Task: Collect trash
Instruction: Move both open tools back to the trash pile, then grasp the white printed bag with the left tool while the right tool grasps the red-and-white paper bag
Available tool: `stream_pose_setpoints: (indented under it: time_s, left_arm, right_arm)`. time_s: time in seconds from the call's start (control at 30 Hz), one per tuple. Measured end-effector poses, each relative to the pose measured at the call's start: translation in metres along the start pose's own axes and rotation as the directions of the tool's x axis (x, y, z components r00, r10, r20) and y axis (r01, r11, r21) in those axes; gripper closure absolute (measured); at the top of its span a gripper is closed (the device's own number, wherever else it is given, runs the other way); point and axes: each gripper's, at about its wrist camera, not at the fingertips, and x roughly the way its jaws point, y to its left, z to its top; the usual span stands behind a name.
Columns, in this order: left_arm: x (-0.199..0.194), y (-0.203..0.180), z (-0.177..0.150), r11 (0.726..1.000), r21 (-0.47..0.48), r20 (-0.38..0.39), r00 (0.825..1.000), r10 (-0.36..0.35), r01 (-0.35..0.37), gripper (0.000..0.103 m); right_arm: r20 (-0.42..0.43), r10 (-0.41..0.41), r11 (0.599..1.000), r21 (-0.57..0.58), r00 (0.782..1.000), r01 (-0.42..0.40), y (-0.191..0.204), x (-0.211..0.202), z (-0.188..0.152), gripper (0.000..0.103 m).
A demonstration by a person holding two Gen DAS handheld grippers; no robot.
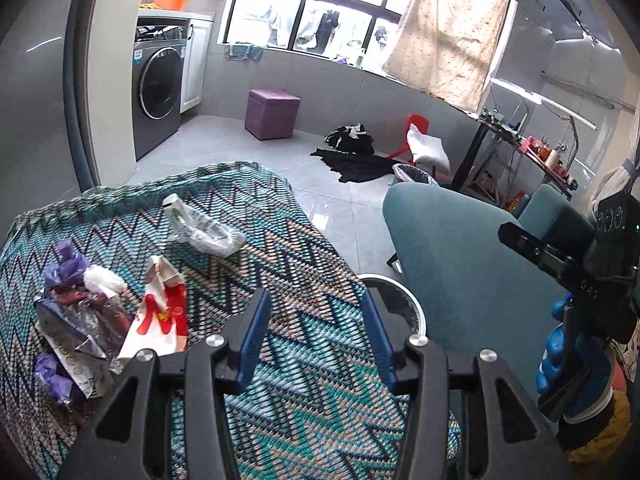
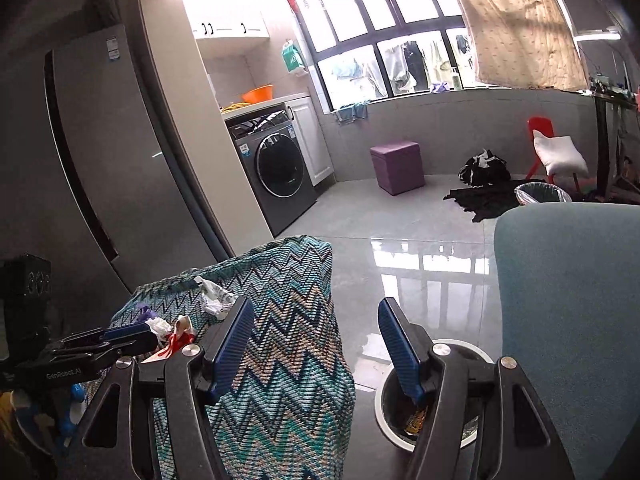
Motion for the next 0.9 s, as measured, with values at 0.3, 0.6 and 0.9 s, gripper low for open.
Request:
stream_pose_setpoints:
  time_s: [0.3,0.6,0.9]
  left_arm:
    - [-0.052,0.107,-0.033,0.975,-0.184,0.030,0.991,0.131,-0.123,0.047]
    - [-0.059,0.203,-0.047,0.898,-0.391,-0.042,0.979,0.200,-0.200,0.041]
    - [-0.010,0.267,-0.042,0.775,-0.600,-0.157,0.979,0.128,-0.197,0.040]
  right_arm:
    - [-0.033,0.069,0.993,-0.094,0.997,-0.072,0.057,0.003,-0.005,0.040]
    - [-0.099,0.125,0.980,-0.143,0.987,-0.139,0.096,0.035,-0.013,0.040]
    - [-0.241,0.186,0.961,-0.159,0.953,-0.228,0.125,0.098,-0.033,0.040]
